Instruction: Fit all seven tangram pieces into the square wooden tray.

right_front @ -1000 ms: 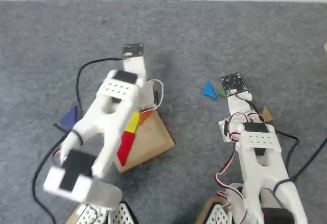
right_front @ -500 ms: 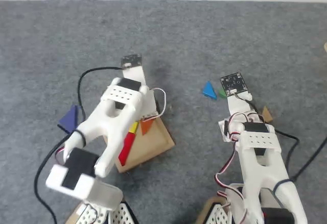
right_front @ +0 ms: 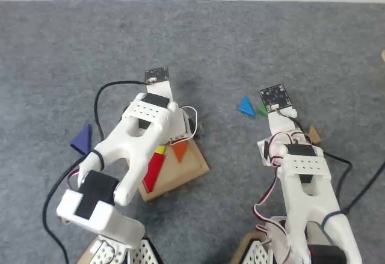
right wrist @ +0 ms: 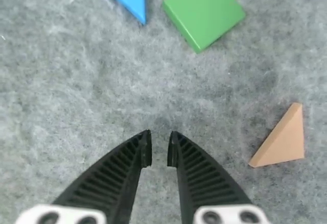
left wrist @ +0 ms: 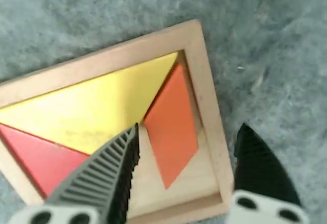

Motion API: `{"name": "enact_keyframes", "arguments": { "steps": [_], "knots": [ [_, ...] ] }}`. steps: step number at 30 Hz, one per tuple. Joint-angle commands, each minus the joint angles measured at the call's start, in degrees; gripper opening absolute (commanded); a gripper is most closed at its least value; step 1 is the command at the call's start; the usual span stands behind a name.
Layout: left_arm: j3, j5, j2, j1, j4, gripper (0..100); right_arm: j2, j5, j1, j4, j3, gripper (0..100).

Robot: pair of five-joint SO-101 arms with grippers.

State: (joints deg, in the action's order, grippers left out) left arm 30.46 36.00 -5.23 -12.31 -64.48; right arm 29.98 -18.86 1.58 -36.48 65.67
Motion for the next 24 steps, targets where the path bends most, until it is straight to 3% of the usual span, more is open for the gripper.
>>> {"name": "enact_keyframes", "arguments": {
  "steps": [1, 8, 12, 15, 19, 24],
  "knots": [
    [-0.7, 0.6, 0.9, -0.4, 1.3, 30, 0.1, 0.7, -0.1, 0.9, -0.4, 7.0],
    [-0.8, -0.1, 4.7, 2.5, 3.9, 26, 0.0, 0.7, -0.1, 0.7, -0.3, 7.0],
    [-0.8, -5.8, 13.7, 6.9, 3.5, 26, 0.4, 0.7, 0.0, 0.5, -0.2, 7.0],
    [-0.7, -13.1, 21.8, 15.1, 3.2, 26, 0.7, 0.7, -0.6, -0.3, -0.2, 6.9],
    [0.1, -26.5, 28.7, 31.5, 2.5, 26, 5.8, 3.6, -0.9, -2.2, 1.0, 6.9],
    [-0.1, -41.2, 23.0, 42.5, -7.1, 26, 16.2, 3.6, -0.3, -2.5, 6.4, 7.2]
  ]
}}
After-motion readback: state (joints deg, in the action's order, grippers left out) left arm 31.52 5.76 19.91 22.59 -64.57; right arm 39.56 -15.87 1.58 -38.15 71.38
